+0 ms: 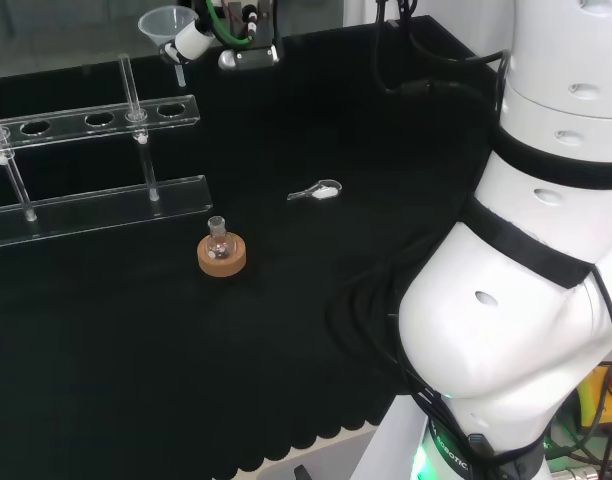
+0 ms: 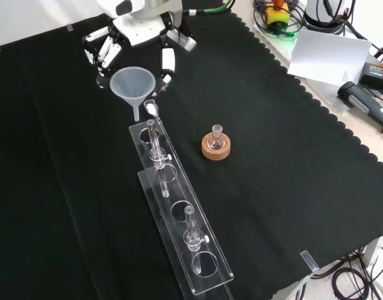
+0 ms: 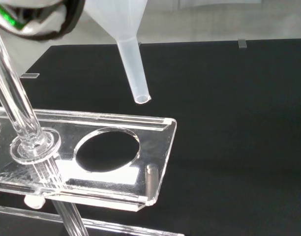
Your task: Pick up the funnel from the transparent funnel stand.
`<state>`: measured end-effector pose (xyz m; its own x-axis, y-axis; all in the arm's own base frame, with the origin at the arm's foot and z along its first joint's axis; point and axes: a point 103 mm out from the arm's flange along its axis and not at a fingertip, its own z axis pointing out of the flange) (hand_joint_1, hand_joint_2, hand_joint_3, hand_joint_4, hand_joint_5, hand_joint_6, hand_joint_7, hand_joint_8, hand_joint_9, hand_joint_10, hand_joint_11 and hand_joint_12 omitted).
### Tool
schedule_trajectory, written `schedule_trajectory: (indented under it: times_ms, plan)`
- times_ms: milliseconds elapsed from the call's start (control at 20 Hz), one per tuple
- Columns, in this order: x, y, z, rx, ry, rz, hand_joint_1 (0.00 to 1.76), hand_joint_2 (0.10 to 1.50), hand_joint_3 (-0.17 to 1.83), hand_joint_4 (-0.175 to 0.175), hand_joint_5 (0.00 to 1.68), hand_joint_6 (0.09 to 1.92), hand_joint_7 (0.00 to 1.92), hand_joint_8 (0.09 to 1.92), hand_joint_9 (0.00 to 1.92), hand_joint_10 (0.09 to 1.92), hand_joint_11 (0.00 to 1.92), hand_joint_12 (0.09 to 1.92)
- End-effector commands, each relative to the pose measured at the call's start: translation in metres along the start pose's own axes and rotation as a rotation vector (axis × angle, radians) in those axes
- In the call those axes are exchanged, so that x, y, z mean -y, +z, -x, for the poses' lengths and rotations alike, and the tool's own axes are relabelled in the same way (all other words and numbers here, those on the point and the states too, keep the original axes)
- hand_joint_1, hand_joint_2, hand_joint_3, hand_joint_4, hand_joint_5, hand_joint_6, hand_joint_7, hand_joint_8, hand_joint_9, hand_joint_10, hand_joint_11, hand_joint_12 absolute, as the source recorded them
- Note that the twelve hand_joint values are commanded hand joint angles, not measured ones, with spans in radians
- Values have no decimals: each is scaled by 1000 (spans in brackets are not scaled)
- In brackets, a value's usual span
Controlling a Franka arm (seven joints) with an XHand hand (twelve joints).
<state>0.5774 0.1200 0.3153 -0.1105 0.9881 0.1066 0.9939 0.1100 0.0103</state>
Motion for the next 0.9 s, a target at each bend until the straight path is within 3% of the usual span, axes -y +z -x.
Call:
schedule_trajectory:
  times_ms: [50,900]
  plan:
    - [3,-1,-1,5,-2,-1,836,552,843,-58,639,565,1006,812,752,551,0,1502]
    - [16,-8,-9,5,16,20,843,552,852,-63,628,576,1022,821,769,550,0,1504]
